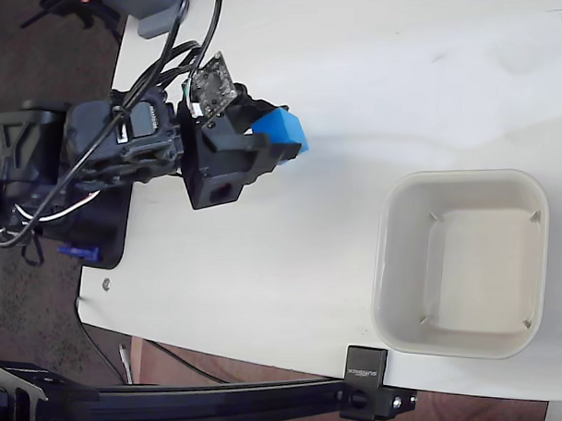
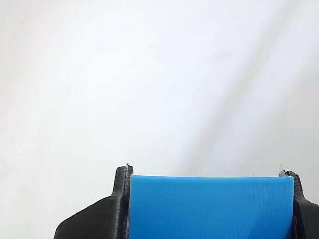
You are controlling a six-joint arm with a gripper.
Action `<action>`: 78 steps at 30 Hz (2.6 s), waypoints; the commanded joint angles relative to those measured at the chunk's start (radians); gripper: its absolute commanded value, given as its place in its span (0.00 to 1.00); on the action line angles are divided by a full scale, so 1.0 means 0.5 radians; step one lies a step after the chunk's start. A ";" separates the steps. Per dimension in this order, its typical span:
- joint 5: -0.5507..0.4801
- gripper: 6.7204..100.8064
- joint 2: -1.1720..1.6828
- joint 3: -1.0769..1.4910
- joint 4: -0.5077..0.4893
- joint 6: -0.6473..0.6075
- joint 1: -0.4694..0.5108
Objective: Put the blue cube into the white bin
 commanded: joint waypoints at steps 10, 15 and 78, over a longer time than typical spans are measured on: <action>0.037 0.46 -0.690 -1.374 -0.295 0.187 0.328; -0.055 0.46 -1.095 -1.718 -0.362 0.178 0.430; 0.568 0.99 2.390 1.715 0.077 0.402 -0.064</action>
